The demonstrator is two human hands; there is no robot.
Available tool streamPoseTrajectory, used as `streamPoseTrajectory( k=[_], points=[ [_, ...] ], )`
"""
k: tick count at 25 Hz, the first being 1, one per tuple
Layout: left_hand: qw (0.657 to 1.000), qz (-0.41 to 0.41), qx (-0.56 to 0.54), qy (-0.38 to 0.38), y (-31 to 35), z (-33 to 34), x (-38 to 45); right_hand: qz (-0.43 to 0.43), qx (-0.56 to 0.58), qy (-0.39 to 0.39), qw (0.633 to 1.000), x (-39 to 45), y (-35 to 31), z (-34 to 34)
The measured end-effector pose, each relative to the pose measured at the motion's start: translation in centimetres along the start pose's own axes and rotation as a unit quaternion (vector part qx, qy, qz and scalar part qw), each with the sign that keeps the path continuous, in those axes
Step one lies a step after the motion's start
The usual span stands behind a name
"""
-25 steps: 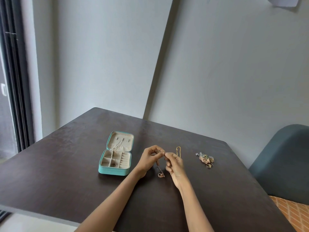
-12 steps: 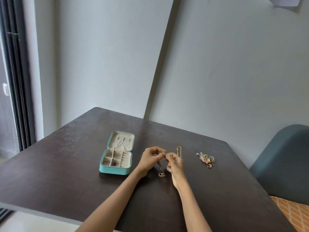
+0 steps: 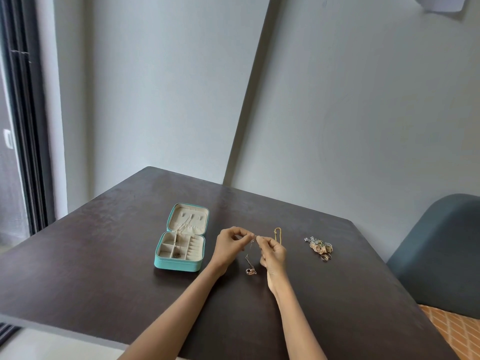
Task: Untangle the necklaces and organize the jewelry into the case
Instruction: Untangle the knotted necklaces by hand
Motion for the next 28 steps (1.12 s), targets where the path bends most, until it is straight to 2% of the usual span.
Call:
streamPoseTrajectory(
  k=[9, 18, 22, 28],
  points=[
    [0.996, 0.031, 0.078, -0.010, 0.3, 0.0, -0.3, -0.110, -0.104, 0.036, 0.988, -0.3, -0.6, -0.1],
    [0.991, 0.052, 0.123, -0.020, 0.4, 0.1, -0.3, -0.107, -0.126, 0.042, 0.985, 0.0, -0.3, -0.1],
    [0.968, 0.114, 0.225, -0.006, 1.5, 0.2, -0.7, -0.135, -0.162, 0.074, 0.975, 0.0, -0.5, -0.5],
    [0.948, 0.153, 0.278, -0.006, 1.6, 0.6, -0.6, -0.232, -0.221, 0.070, 0.945, -0.4, -1.6, -0.1]
  ],
)
Point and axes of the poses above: each hand's wrist, its own x-axis towards the middle knuckle, its own z-axis out of the palm, y = z × x, the point moved 6 cm from there along x, towards the middle knuckle, and after that the axes turned 15 degrees about y, right-handed, at the moved point
